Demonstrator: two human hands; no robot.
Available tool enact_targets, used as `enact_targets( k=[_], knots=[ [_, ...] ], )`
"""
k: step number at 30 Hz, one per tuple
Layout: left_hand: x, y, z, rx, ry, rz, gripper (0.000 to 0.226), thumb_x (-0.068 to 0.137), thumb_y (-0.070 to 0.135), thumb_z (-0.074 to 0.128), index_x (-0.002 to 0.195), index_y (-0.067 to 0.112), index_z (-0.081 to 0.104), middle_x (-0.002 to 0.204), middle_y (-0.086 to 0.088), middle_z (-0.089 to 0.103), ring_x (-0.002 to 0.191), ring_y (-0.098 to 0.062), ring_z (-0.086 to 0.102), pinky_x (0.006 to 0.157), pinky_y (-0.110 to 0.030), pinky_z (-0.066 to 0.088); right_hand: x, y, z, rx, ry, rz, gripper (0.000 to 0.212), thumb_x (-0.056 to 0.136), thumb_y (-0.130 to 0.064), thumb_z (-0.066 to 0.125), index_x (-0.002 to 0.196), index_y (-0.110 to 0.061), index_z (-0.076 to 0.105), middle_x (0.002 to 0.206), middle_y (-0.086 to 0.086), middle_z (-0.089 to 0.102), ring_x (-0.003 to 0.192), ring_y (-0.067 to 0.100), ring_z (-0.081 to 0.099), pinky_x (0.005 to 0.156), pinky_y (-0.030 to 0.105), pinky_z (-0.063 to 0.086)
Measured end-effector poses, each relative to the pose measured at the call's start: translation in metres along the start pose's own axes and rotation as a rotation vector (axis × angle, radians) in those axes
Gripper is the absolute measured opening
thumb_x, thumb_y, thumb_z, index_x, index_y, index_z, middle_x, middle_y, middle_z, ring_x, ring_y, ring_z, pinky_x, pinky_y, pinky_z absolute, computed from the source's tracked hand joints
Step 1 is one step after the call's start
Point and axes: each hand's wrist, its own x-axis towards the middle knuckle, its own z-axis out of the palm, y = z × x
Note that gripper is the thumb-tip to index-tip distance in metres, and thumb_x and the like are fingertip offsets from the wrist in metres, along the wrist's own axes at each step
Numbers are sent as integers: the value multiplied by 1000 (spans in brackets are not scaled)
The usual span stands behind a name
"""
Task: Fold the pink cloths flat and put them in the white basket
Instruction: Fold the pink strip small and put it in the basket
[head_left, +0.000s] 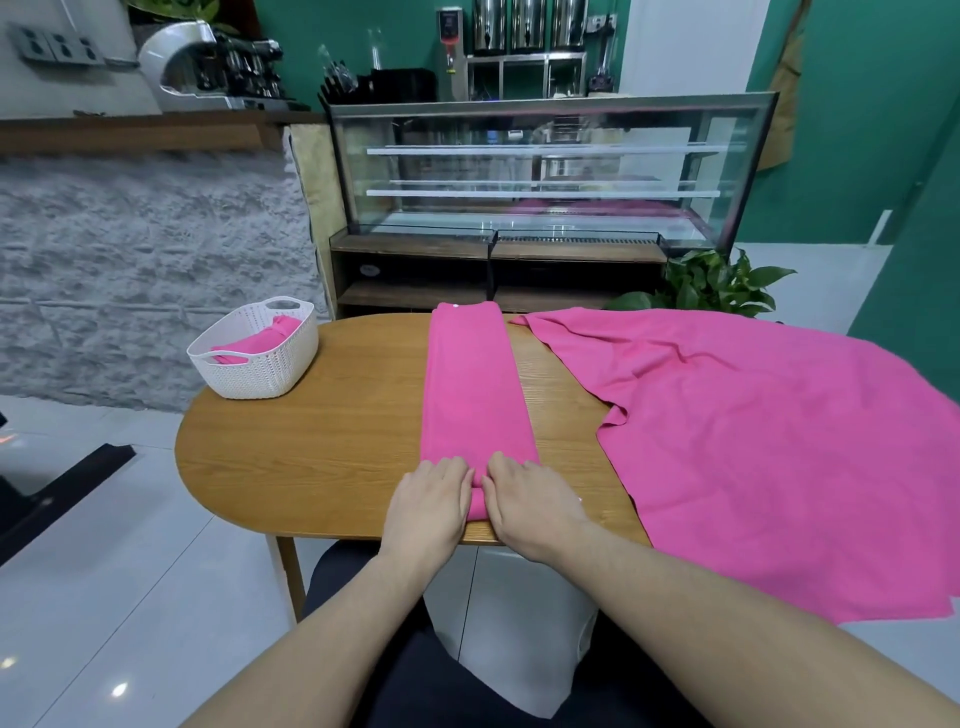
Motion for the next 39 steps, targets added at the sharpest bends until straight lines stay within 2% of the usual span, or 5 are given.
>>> enact_targets(
  k=[13,25,29,33,39],
  knots=[
    [22,11,-9,31,-214,-265,47,107,39,23,96,17,63,93,-6,71,89,-30,66,71,-34,42,-16,-3,8,-137,272,19,30,102,-35,38,82,-18,52,83,2,53,77,25,48,67,42,38],
    [-14,-1,0,66,66,50,31,102,29,33,77,22,49,71,5,47,65,-21,44,60,-35,30,-4,-2,0,-35,130,-10,28,100,-34,35,84,-16,50,65,3,57,50,28,57,44,35,34],
    [-16,-6,-3,-13,95,102,32,103,30,33,74,21,44,68,4,45,60,-21,43,57,-35,31,0,-7,-15,-5,112,-51,23,86,-24,72,81,-13,52,58,2,56,38,24,54,31,28,34],
    [-8,2,-11,-38,-46,-39,39,102,40,22,72,23,40,66,6,49,63,-22,50,58,-39,43,-6,-3,-15,116,86,7,25,103,-35,38,87,-17,44,79,7,59,72,30,57,59,38,34],
    [6,11,-18,34,-176,-217,42,105,42,17,82,25,48,72,5,57,71,-20,56,62,-32,34,-17,-2,-1,-82,233,-2,31,100,-37,43,76,-19,52,75,2,54,70,25,50,63,39,38]
  ],
)
